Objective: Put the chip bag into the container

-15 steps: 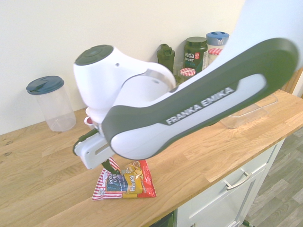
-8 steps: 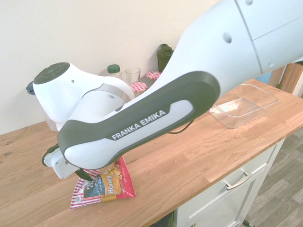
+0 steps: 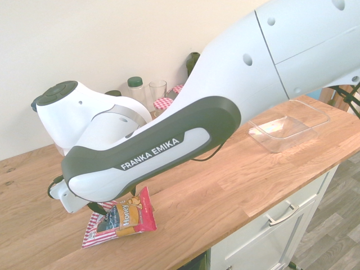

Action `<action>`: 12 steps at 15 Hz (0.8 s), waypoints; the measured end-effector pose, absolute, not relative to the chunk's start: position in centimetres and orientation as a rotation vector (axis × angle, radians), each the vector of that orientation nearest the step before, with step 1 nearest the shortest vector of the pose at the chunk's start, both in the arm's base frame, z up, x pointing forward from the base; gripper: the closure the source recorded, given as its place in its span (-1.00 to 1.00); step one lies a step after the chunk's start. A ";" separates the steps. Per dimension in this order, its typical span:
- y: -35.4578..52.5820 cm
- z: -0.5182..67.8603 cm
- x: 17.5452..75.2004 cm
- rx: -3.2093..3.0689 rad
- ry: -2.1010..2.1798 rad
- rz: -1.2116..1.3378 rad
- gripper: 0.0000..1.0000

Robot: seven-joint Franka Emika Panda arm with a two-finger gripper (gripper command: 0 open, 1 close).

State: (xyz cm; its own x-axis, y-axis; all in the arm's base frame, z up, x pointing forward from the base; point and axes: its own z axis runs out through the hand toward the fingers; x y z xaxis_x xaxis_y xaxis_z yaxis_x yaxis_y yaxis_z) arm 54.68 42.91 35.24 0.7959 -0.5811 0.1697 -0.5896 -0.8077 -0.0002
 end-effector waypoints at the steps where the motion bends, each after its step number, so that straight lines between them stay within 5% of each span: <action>1: 42.9 35.2 54.7 2.928 -0.956 0.247 1.00; 12: 42.0 34.8 55.3 2.929 -0.983 0.241 1.00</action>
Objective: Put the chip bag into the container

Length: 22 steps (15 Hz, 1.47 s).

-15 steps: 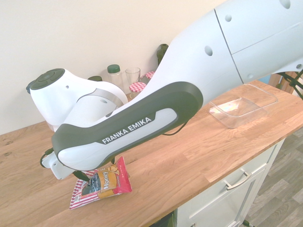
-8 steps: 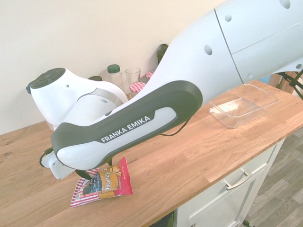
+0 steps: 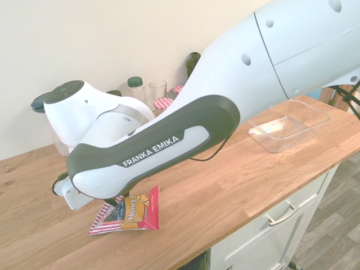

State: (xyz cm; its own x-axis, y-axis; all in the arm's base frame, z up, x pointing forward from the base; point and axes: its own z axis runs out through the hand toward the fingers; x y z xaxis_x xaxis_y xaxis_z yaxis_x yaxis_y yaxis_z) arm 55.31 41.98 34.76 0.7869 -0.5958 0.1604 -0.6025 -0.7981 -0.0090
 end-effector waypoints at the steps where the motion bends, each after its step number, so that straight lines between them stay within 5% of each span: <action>1: 41.8 34.7 55.3 2.930 -0.982 0.244 1.00; 14: 38.2 43.8 50.2 2.972 -0.988 0.365 1.00; 22: 20.4 55.5 50.0 3.028 -1.187 0.403 1.00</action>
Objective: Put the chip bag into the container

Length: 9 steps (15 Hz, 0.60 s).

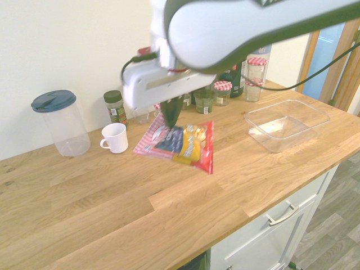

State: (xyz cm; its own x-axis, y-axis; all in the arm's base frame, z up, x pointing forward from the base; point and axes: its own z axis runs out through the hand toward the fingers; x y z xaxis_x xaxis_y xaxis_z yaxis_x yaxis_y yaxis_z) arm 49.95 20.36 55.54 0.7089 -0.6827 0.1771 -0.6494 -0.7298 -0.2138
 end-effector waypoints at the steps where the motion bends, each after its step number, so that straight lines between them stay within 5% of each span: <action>1: 17.2 56.6 49.7 -2.753 1.104 -0.368 1.00; 9: -6.3 58.5 47.8 -2.618 1.215 -0.320 1.00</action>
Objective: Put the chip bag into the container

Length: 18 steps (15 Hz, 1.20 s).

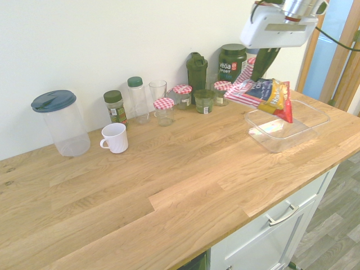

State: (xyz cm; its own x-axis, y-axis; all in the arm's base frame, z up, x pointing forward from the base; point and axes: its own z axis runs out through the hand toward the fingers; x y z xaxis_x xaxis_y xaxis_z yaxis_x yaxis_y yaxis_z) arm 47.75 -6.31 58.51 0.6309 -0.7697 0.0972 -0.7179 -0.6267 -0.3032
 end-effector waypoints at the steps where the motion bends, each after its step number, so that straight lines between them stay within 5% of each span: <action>1: -8.6 58.4 47.4 -2.608 1.219 -0.312 1.00; 18: -23.6 49.4 51.7 -2.605 1.288 -0.147 1.00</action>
